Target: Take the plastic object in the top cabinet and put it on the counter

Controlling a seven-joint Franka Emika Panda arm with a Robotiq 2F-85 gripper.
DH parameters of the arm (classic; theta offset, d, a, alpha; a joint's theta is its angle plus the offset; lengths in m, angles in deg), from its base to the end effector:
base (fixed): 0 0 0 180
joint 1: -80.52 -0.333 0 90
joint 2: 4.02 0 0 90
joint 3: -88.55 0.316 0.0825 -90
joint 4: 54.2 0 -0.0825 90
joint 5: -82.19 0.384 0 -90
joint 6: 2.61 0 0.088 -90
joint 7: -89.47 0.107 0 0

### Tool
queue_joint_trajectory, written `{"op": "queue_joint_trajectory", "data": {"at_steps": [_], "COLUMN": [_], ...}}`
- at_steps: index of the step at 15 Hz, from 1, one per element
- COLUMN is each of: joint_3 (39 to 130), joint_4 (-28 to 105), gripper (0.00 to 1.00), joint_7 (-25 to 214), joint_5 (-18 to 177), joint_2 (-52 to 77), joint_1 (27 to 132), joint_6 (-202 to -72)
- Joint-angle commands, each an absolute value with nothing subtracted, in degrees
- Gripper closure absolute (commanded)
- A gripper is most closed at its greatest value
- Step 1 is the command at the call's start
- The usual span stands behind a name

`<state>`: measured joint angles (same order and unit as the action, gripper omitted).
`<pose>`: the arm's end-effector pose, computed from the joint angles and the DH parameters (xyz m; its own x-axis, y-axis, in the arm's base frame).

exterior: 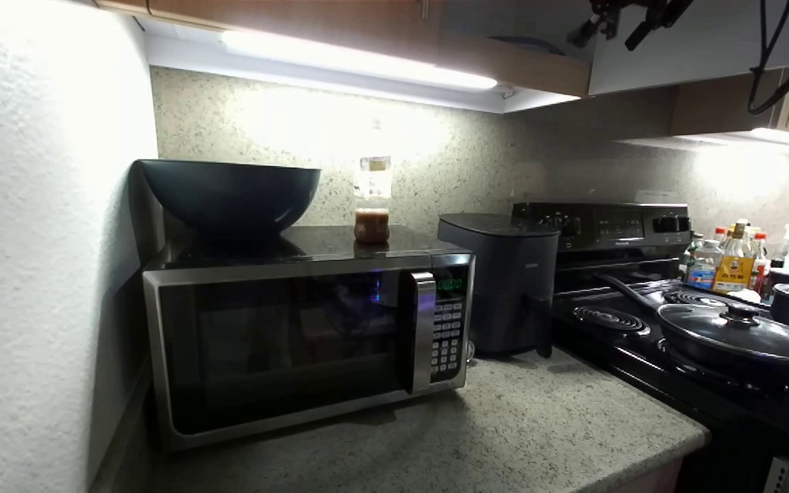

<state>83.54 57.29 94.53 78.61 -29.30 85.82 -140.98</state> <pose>0.4470 -0.0941 0.7646 0.5909 -0.1744 0.7877 -0.2277 -0.9727 -0.0446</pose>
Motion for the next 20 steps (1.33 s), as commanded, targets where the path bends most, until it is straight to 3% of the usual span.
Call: {"op": "queue_joint_trajectory", "data": {"at_steps": [1,7,11,17,19,20], "joint_3": [83.07,83.57,83.24,81.17,84.27,82.49], "joint_4": [53.19,43.18,43.99,39.63,39.51,40.49], "gripper": [0.0,0.0,0.0,0.0,0.0,0.0], "joint_7": [93.47,99.65,98.2,99.85,109.4,102.96], "joint_5": [81.51,82.41,82.59,98.31,88.81,93.33], "joint_2": [-26.23,-19.9,-20.13,-18.62,-18.05,-19.12], "joint_1": [84.89,86.66,86.21,82.83,87.36,84.8], "joint_6": [-143.9,-138.98,-140.0,-134.18,-136.48,-135.56]}}
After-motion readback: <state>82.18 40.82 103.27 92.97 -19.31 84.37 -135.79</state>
